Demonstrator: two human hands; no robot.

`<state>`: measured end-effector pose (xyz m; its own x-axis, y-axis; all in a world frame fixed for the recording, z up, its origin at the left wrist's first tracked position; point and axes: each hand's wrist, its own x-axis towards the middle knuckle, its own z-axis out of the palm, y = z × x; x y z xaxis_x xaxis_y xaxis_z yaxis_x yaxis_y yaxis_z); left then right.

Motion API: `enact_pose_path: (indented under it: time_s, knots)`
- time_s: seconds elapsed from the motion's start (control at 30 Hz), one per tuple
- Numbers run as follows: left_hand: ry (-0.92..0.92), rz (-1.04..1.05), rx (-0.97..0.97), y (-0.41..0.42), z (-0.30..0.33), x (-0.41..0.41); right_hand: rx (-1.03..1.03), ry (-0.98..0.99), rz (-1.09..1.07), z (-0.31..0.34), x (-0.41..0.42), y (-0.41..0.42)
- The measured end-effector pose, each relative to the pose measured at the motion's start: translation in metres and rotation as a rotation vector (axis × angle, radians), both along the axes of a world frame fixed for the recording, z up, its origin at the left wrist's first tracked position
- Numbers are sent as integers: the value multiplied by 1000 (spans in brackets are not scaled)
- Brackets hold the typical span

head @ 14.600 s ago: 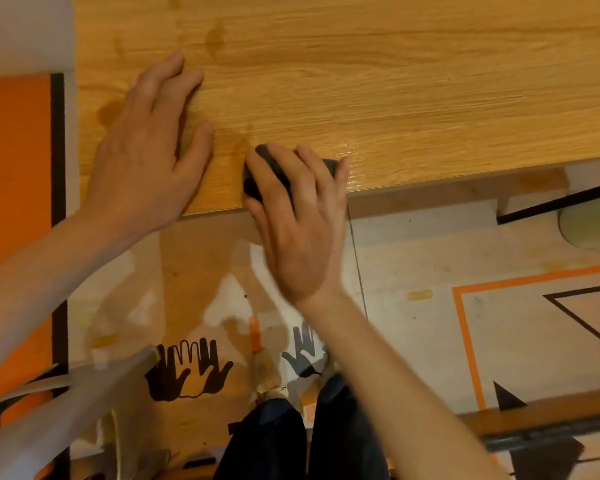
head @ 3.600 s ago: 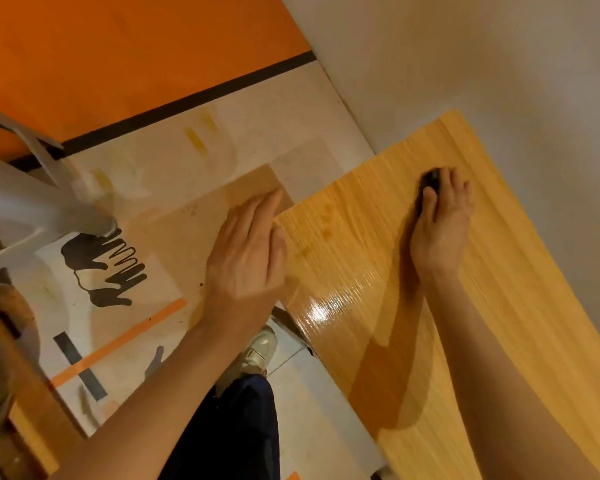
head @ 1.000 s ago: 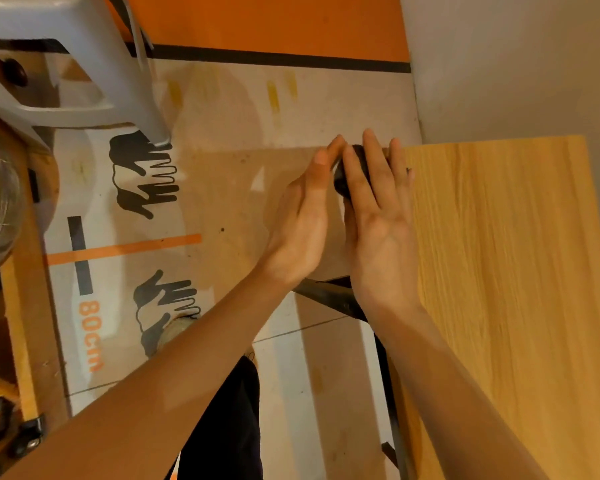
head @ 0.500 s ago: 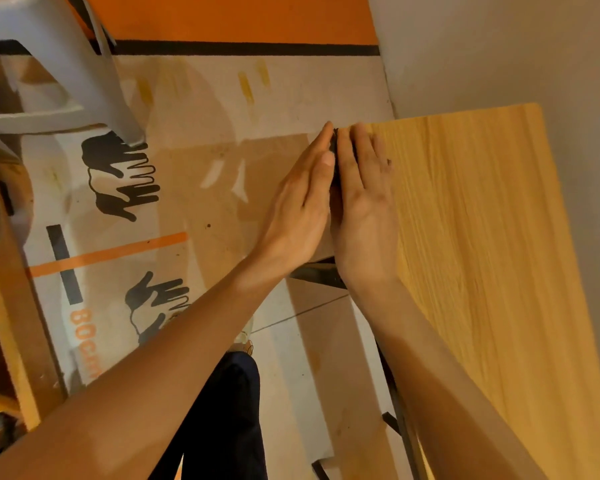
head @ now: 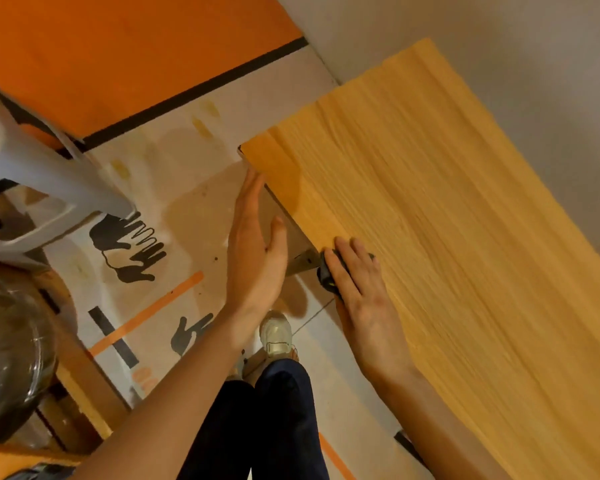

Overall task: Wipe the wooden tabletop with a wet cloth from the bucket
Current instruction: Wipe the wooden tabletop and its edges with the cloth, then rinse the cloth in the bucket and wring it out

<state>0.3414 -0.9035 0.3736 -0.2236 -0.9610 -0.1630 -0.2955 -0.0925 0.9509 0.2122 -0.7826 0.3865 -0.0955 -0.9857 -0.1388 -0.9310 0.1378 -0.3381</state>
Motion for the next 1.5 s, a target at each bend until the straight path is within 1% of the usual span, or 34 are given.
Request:
enact_pose_path:
  time_s: [0.07,0.17,0.37,0.47,0.53,0.67,0.87,1.1,1.23,1.33,1.4,1.5]
  knots:
    - [-40,-97,-17,15,11,-4,-4,-42,-42,7,-3,19]
    - [-135,-315,-56,39,25,-17,-21,-79,-145,18,-11,50]
    - [-297,-759,-165,91,42,-51,-120,-135,-470,39,-33,128]
    - [-315,-897,-176,123,54,-72,-162,-143,-623,49,-47,180]
    - [-320,-974,-192,151,63,-89,-149,-125,-723,60,-56,220]
    - [-404,-1145,-285,218,81,-129,-119,-143,-891,85,-72,306]
    - [-421,-1306,-336,353,99,-178,-180,-226,-1173,99,-89,459]
    - [-425,-1585,-396,523,109,-228,-214,-198,-1484,117,-94,623]
    - [-404,-1803,-496,602,116,-264,-251,-211,-1653,123,-90,687]
    - [-371,-1918,-548,652,119,-288,-288,-234,-1792,124,-87,722]
    - [-334,-1971,-553,684,122,-301,-307,-233,-1874,123,-87,740]
    - [-290,-2076,-510,729,122,-321,-314,-229,-1979,122,-92,765]
